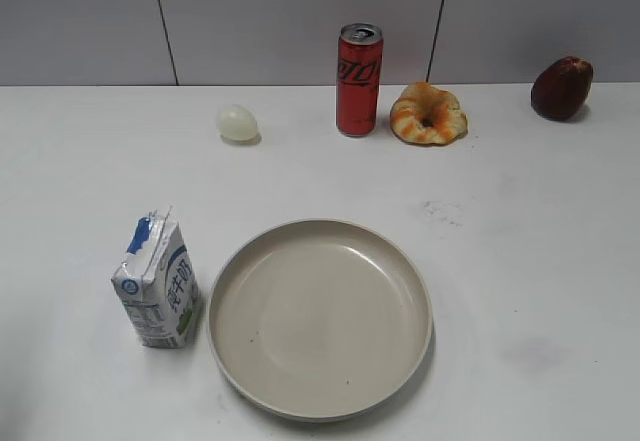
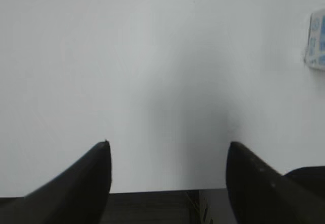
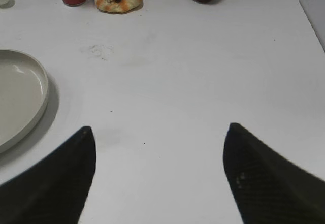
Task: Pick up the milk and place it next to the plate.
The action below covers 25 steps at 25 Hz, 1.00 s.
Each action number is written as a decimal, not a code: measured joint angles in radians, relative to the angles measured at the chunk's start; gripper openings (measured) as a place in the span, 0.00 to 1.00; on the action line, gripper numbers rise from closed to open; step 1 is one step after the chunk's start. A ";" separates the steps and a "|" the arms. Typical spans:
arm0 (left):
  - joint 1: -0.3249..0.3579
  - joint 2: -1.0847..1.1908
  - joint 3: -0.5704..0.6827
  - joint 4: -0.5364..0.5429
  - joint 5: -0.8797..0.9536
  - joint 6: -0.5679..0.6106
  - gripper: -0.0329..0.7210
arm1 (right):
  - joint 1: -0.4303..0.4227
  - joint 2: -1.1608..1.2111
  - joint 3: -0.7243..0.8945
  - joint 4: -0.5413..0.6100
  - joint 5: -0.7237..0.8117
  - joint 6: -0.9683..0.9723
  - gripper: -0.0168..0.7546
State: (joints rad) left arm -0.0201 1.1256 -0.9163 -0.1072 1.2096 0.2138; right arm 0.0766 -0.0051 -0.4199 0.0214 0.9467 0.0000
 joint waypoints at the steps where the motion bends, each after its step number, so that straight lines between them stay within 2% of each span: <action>1: 0.000 -0.060 0.044 -0.001 -0.005 0.000 0.75 | 0.000 0.000 0.000 0.000 0.000 0.000 0.78; 9: 0.000 -0.489 0.301 -0.003 -0.046 -0.015 0.75 | 0.000 0.000 0.000 0.000 0.000 0.000 0.78; 16: 0.000 -0.765 0.381 -0.003 -0.105 -0.038 0.75 | 0.000 0.000 0.000 0.000 0.000 0.000 0.78; 25: 0.000 -0.943 0.405 0.035 -0.149 -0.117 0.75 | 0.000 0.000 0.000 0.000 0.000 0.000 0.78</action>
State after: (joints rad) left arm -0.0201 0.1823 -0.5116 -0.0725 1.0604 0.0969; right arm 0.0766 -0.0051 -0.4199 0.0214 0.9467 0.0000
